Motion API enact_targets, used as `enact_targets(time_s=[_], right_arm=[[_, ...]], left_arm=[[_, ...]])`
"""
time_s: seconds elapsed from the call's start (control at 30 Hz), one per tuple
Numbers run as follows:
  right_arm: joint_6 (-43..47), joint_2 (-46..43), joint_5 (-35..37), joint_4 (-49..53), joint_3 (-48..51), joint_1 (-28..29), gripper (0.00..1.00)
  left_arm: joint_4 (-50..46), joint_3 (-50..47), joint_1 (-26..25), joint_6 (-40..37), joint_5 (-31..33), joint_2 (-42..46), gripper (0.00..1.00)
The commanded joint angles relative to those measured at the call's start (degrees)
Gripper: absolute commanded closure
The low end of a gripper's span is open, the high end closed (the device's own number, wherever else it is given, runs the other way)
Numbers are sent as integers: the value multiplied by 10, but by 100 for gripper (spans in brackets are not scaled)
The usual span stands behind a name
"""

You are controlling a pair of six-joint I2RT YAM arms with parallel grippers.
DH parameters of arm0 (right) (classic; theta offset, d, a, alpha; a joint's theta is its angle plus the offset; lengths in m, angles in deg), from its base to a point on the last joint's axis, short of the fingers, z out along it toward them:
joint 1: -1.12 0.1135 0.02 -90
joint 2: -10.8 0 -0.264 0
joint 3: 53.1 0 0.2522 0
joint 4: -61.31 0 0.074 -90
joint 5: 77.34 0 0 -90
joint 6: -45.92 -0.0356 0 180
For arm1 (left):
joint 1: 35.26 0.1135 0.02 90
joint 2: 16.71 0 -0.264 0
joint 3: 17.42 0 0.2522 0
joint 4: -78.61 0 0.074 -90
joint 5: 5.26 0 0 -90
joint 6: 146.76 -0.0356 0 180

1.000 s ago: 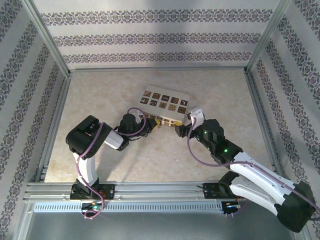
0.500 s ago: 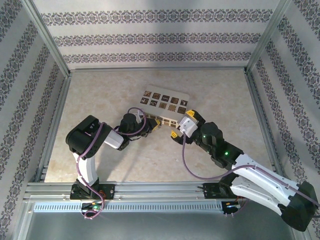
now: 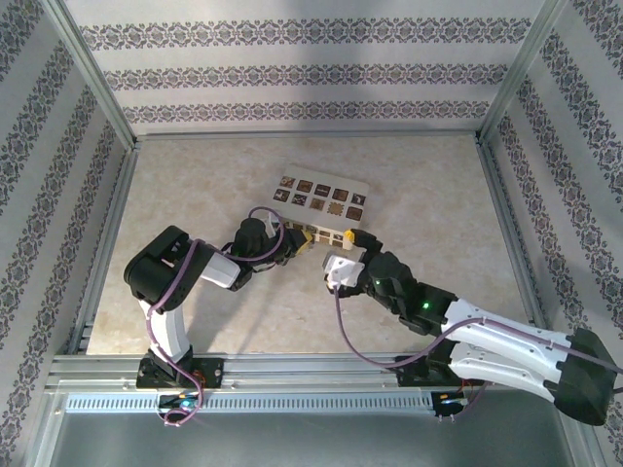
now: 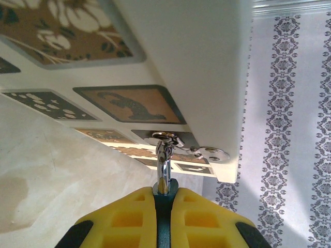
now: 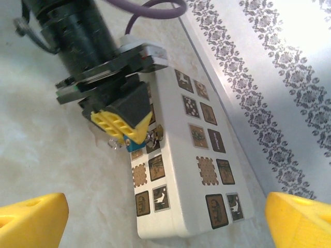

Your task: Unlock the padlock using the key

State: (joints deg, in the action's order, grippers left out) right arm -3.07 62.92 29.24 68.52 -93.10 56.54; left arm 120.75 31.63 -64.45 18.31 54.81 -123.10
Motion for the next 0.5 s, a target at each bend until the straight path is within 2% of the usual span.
enact_targets(time_s=[0.0,0.27,0.47], right_arm=[[33,14,38,-29,22,9,7],[41,62,44,-86,54,10,13],[49,131,41,-162,60,9,17]], left_arm=[[3,21,-15,-4,-11,26,93],[-3,23,-25,5,0,32,93],[-16,25,-31,17,4,43,93]])
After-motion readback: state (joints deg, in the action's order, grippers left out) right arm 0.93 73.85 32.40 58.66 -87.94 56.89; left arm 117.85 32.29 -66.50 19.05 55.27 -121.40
